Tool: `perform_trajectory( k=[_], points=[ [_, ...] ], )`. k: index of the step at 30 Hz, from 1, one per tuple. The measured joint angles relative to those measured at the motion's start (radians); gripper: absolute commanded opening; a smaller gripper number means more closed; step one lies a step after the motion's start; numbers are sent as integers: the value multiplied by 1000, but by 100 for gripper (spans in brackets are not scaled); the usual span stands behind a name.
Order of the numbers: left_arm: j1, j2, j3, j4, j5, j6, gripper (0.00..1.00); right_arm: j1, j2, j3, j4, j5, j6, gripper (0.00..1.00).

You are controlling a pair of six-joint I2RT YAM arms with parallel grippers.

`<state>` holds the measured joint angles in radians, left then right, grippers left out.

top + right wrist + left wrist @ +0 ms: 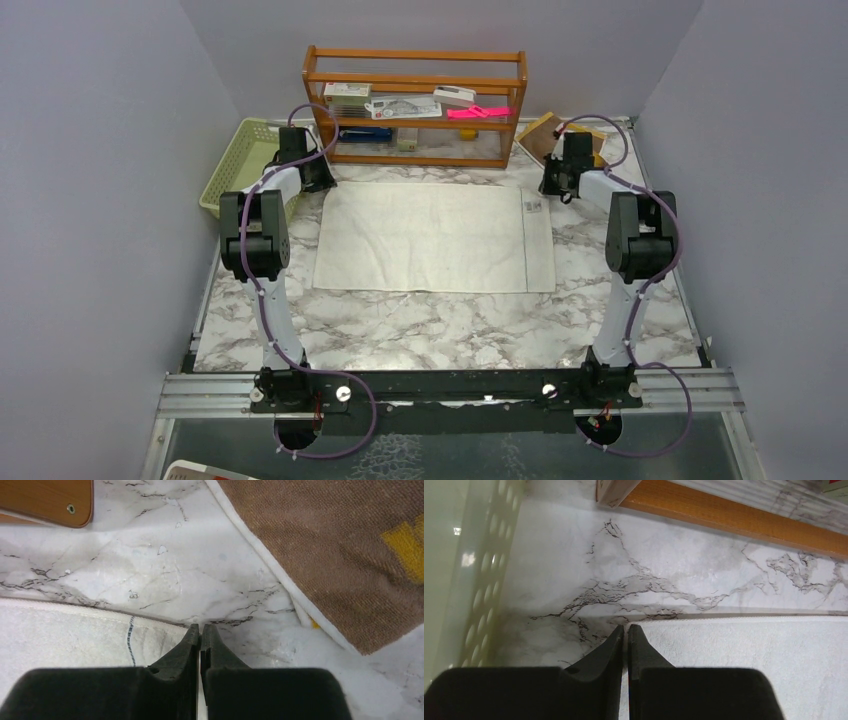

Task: Roll the towels
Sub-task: Fold the towel at the center of the board.

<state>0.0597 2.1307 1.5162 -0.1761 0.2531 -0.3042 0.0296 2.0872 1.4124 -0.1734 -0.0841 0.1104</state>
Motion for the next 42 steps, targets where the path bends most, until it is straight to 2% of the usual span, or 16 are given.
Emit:
perform_trajectory(
  k=[7, 14, 18, 20, 27, 31, 42],
  points=[
    [0, -14, 7, 1, 6, -5, 0, -1, -76, 3, -1, -5, 27, 1],
    [0, -25, 40, 27, 43, -15, 0, -1, -86, 98, 0, 0, 24, 1],
    [0, -85, -11, 76, 58, -14, 0, -1, -130, 82, 1, 3, 32, 1],
    [0, -135, -68, 103, 59, -14, 0, -1, -175, 39, 8, 8, 44, 1],
    [0, -312, -315, 214, 49, -13, 0, -2, -450, -304, 85, 43, 158, 1],
    [0, -368, -424, 244, 42, -27, 0, -6, -559, -437, 100, 64, 225, 1],
    [0, -596, -655, 277, 37, -90, 0, -11, -756, -612, 80, 79, 319, 1]
  ],
)
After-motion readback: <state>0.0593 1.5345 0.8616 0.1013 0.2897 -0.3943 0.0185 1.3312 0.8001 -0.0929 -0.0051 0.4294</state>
